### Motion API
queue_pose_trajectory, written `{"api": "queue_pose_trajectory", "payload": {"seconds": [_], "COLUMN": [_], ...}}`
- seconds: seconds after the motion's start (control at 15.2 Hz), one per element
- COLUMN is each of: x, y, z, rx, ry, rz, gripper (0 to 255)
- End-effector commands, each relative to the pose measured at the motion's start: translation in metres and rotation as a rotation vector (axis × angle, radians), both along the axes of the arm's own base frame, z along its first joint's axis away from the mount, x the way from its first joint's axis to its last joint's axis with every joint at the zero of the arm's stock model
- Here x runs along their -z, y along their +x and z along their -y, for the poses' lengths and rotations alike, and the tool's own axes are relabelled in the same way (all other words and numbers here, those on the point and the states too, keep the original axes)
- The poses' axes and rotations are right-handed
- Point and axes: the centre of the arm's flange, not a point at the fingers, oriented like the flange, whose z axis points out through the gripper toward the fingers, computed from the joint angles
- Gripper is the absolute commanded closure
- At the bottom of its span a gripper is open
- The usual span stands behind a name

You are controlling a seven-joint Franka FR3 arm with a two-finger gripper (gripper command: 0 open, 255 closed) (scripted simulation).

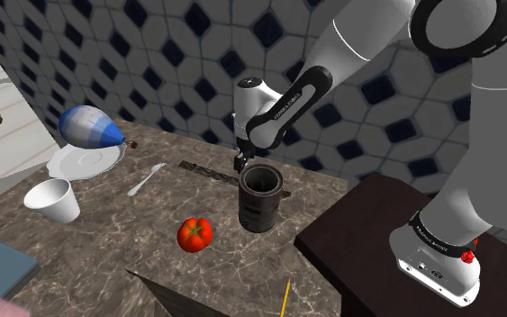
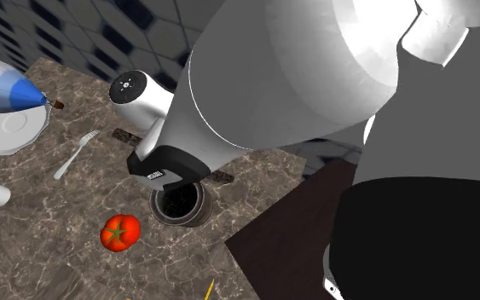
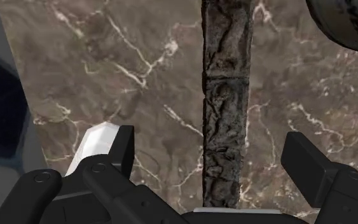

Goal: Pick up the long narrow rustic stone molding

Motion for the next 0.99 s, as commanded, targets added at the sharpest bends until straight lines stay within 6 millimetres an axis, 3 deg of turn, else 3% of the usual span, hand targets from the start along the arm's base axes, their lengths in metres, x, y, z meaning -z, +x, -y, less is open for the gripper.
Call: {"api": "queue_pose_trajectory", "payload": {"seconds": [0.0,0.2,0.66,0.79,0.86,0.92], "x": [0.016,0.037,0.077,0.077,0.077,0.077], "y": [0.007,0.016,0.016,0.016,0.016,0.016], "z": [-0.018,-0.037,-0.037,-0.037,-0.037,-0.037], "rx": [-0.033,-0.071,-0.071,-0.071,-0.071,-0.071], "ry": [0.001,0.002,0.002,0.002,0.002,0.002], "rz": [0.006,0.012,0.012,0.012,0.012,0.012], "gripper": [0,0,0,0,255,255]}}
